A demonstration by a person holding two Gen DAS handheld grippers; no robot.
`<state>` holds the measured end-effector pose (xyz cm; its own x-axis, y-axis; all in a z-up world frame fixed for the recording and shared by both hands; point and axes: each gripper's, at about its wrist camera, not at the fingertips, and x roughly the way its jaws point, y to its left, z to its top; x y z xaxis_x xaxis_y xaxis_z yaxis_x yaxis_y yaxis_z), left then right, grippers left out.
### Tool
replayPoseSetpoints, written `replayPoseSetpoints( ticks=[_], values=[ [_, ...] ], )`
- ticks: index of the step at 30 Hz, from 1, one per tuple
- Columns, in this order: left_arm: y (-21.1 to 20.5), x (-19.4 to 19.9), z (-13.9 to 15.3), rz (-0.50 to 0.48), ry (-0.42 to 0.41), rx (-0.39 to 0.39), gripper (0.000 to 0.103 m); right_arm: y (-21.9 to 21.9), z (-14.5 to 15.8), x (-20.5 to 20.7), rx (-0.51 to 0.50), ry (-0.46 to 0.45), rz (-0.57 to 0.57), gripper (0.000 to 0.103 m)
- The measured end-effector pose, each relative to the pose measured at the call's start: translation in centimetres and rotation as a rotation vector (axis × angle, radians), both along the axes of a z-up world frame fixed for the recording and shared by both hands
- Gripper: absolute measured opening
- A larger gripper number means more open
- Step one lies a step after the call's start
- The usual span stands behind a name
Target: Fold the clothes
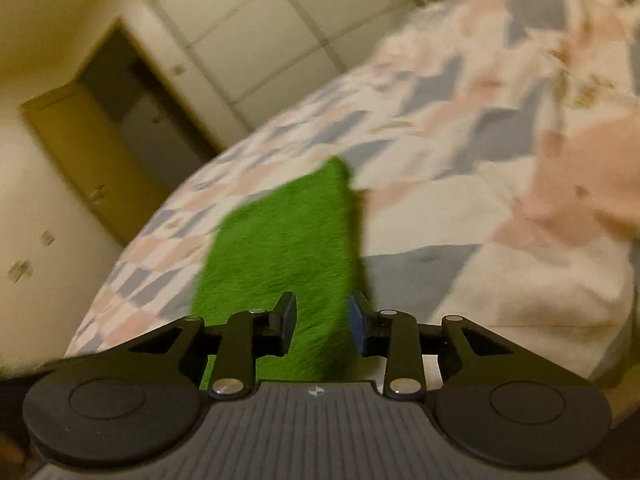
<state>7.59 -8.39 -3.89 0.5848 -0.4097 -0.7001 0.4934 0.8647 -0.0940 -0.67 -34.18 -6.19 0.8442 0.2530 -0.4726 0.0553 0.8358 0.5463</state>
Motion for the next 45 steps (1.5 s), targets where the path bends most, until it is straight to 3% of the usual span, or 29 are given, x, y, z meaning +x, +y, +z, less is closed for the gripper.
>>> replayPoseSetpoints(
  ticks=[3, 6, 11, 12, 14, 15, 18, 37, 45],
  values=[
    [-1.5, 0.5, -2.8, 0.018, 0.053, 0.102, 0.028, 1.8, -1.4, 0.6, -0.068, 0.091, 0.061, 0.033],
    [-0.4, -0.2, -1.9, 0.040, 0.052, 0.055, 0.028, 2.5, -2.7, 0.9, -0.098, 0.161, 0.042, 0.033],
    [1.7, -0.8, 0.4, 0.120, -0.014, 0.039, 0.028, 3.6, -0.2, 0.2, -0.212, 0.125, 0.000, 0.040],
    [2.2, -0.8, 0.6, 0.138, -0.014, 0.033, 0.028, 3.9, 0.4, 0.1, -0.236, 0.120, -0.013, 0.043],
    [3.0, -1.0, 0.8, 0.174, -0.008, 0.034, 0.028, 4.6, 1.2, 0.0, -0.282, 0.123, -0.040, 0.063],
    [3.5, -1.1, 0.8, 0.188, -0.003, 0.034, 0.028, 5.0, 1.6, -0.1, -0.305, 0.126, -0.053, 0.068],
    [4.7, -1.8, 1.1, 0.221, 0.011, 0.022, 0.031, 5.7, 2.4, -0.9, -0.357, 0.144, -0.072, 0.075],
    [6.7, -6.0, 3.7, 0.265, -0.046, -0.009, 0.043, 8.0, 3.9, -4.2, -0.421, 0.180, -0.067, 0.100],
    [7.3, -6.6, 3.5, 0.273, -0.037, -0.016, 0.043, 8.3, 3.4, -5.1, -0.429, 0.212, -0.068, 0.100]
  ],
)
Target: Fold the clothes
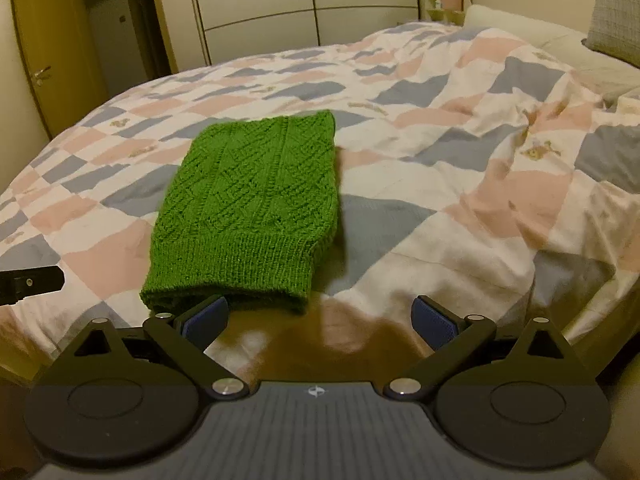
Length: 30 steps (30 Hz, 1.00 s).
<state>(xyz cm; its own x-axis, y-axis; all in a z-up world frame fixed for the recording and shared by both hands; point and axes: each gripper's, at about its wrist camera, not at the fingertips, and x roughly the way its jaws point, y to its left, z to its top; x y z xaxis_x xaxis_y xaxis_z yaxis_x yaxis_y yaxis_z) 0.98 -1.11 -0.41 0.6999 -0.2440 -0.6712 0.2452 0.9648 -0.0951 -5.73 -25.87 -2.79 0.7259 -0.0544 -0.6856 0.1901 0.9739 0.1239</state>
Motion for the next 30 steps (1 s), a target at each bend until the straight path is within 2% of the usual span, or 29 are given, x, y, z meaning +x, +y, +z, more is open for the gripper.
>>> replayPoseSetpoints(
  ticks=[18, 23, 27, 30],
  values=[
    [0.2, 1.9, -1.9, 0.009, 0.061, -0.004, 0.044, -0.1, -1.3, 1.6, -0.011, 0.056, -0.006, 0.101],
    [0.5, 3.0, -2.2, 0.007, 0.087, -0.035, 0.048, -0.8, -1.6, 1.9, 0.007, 0.054, -0.010, 0.101],
    [1.2, 5.1, -2.2, 0.000, 0.128, -0.118, 0.055, -3.9, -1.3, 2.2, 0.155, -0.019, -0.016, 0.101],
    [1.3, 7.3, -2.5, -0.009, 0.171, -0.192, 0.057, -7.2, -1.7, 3.1, 0.402, -0.092, 0.002, 0.101]
  ],
)
